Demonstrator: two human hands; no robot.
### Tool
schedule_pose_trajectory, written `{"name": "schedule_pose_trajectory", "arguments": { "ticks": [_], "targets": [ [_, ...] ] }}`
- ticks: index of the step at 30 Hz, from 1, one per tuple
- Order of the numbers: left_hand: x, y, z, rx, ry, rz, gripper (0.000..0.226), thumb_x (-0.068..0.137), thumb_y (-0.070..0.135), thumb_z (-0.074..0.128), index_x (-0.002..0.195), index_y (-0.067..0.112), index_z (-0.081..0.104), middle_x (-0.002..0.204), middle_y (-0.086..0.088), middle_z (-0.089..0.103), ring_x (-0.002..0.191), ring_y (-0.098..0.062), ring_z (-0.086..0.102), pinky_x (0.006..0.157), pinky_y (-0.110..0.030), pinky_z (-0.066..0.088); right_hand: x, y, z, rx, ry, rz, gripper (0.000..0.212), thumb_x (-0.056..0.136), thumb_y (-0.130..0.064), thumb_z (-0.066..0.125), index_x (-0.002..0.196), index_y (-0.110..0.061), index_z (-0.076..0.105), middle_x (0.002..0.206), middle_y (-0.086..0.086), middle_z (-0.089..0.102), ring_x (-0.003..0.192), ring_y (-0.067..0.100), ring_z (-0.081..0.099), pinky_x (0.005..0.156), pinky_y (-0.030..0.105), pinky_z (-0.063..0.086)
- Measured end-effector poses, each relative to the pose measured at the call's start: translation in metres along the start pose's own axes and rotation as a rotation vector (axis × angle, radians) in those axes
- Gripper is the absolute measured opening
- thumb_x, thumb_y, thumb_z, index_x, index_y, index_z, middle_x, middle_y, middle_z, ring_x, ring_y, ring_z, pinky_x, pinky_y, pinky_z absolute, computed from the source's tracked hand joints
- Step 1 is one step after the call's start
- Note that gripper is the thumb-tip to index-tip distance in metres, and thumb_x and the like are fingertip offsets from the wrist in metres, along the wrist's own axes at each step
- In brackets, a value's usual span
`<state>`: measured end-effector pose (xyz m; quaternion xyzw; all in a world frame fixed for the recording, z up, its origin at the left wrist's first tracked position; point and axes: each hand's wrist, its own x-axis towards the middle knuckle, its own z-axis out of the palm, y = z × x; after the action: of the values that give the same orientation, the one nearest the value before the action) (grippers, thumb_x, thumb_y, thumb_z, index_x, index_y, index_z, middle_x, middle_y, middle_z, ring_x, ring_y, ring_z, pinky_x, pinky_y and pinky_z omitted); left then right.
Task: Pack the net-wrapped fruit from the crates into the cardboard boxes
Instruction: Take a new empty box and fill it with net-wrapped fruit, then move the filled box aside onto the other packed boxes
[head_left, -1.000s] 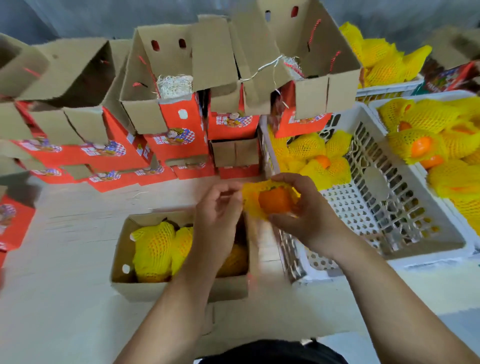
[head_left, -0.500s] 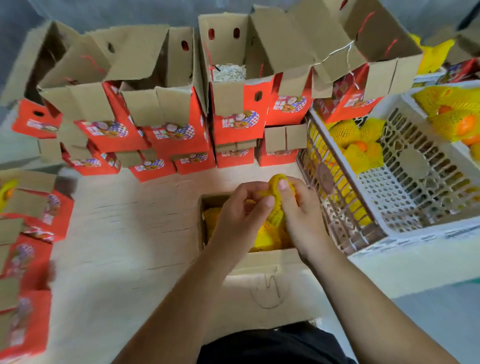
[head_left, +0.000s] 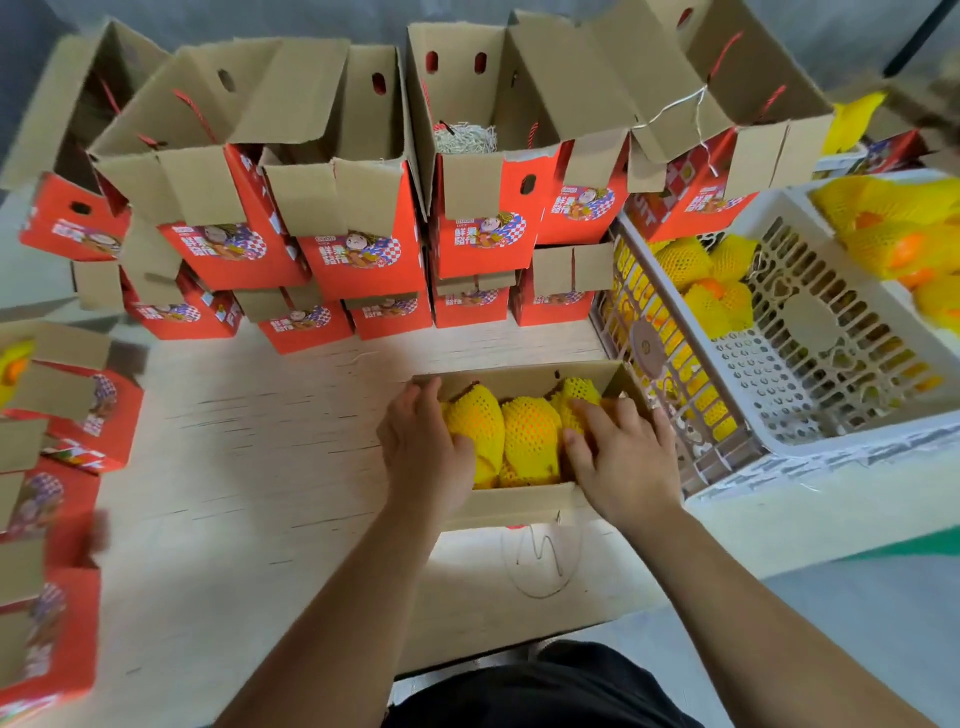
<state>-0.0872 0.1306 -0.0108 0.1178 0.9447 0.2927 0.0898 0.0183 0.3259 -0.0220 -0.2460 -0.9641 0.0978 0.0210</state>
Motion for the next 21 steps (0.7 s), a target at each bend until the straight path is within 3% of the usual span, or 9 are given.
{"name": "schedule_pose_trajectory", "arguments": {
  "ticks": [2, 5, 8, 10, 12, 15, 18, 21],
  "targets": [
    [-0.008, -0.006, 0.011, -0.065, 0.038, -0.046, 0.07, 0.102, 0.007, 0.051, 0.164, 0.018, 0.019, 0.167, -0.005, 0.02, 0.151, -0.029, 0.025, 0.122, -0.04, 0.024, 0.001, -0.002, 0.003, 0.089, 0.034, -0.034, 0.041, 0.105, -0.044, 0.039, 0.14, -0.038, 0.058, 0.133, 0.004, 0.055, 0.131, 0.029, 0.052, 0.125, 0.049, 0.012],
    [-0.013, -0.006, 0.014, -0.239, 0.174, -0.05, 0.066, 0.107, 0.005, 0.046, 0.165, 0.019, 0.016, 0.168, -0.002, 0.026, 0.151, -0.027, 0.033, 0.121, -0.046, 0.035, 0.008, 0.002, -0.001, 0.3, 0.141, -0.025, 0.042, 0.1, -0.037, 0.038, 0.133, -0.034, 0.064, 0.116, -0.004, 0.064, 0.117, 0.021, 0.058, 0.117, 0.046, 0.019],
    [-0.018, -0.014, 0.014, -0.227, 0.18, -0.047, 0.069, 0.106, 0.0, 0.042, 0.165, 0.025, 0.016, 0.171, -0.004, 0.015, 0.154, -0.028, 0.026, 0.118, -0.044, 0.04, 0.015, 0.023, -0.003, 0.411, 0.245, 0.105, 0.035, 0.098, -0.021, 0.052, 0.13, -0.026, 0.067, 0.125, 0.006, 0.064, 0.12, 0.032, 0.053, 0.107, 0.047, 0.03],
    [-0.021, -0.02, 0.01, -0.269, 0.109, -0.181, 0.076, 0.103, -0.003, 0.045, 0.165, 0.031, 0.016, 0.17, -0.006, 0.01, 0.153, -0.032, 0.027, 0.109, -0.039, 0.044, 0.02, 0.034, 0.0, 0.465, 0.115, 0.164, 0.031, 0.099, -0.018, 0.06, 0.128, -0.017, 0.069, 0.133, 0.017, 0.057, 0.128, 0.04, 0.047, 0.109, 0.053, 0.037],
    [-0.023, -0.025, 0.005, -0.288, 0.006, -0.245, 0.066, 0.106, 0.006, 0.045, 0.164, 0.03, 0.023, 0.167, -0.005, 0.03, 0.149, -0.032, 0.037, 0.117, -0.048, 0.041, 0.025, 0.038, 0.005, 0.598, -0.026, 0.13, 0.023, 0.099, -0.019, 0.062, 0.119, -0.013, 0.072, 0.126, 0.017, 0.064, 0.122, 0.037, 0.053, 0.103, 0.051, 0.045],
    [-0.035, -0.03, -0.004, -0.291, 0.002, -0.236, 0.048, 0.111, 0.02, 0.039, 0.158, 0.031, 0.037, 0.153, 0.0, 0.053, 0.137, -0.028, 0.053, 0.113, -0.052, 0.046, 0.027, 0.03, 0.006, 0.667, -0.099, 0.044, 0.012, 0.096, -0.019, 0.063, 0.097, -0.024, 0.075, 0.114, 0.009, 0.064, 0.106, 0.026, 0.058, 0.089, 0.038, 0.048],
    [-0.062, -0.051, -0.013, -0.36, 0.116, -0.29, 0.044, 0.111, 0.021, 0.039, 0.151, 0.036, 0.047, 0.141, 0.012, 0.061, 0.123, -0.014, 0.06, 0.108, -0.032, 0.05, 0.021, 0.009, 0.007, 0.769, -0.137, 0.005, 0.008, 0.094, -0.024, 0.059, 0.095, -0.031, 0.063, 0.113, 0.009, 0.056, 0.095, 0.017, 0.051, 0.08, 0.03, 0.037],
    [-0.1, -0.08, -0.031, -0.523, 0.278, -0.362, 0.046, 0.106, 0.01, 0.045, 0.133, 0.044, 0.06, 0.116, 0.036, 0.066, 0.103, 0.008, 0.063, 0.084, -0.001, 0.045, 0.009, -0.019, 0.012, 1.085, -0.211, 0.023, 0.033, 0.093, -0.02, 0.054, 0.116, -0.036, 0.037, 0.111, 0.002, 0.049, 0.086, 0.021, 0.056, 0.066, 0.034, 0.048]
  ]
}}
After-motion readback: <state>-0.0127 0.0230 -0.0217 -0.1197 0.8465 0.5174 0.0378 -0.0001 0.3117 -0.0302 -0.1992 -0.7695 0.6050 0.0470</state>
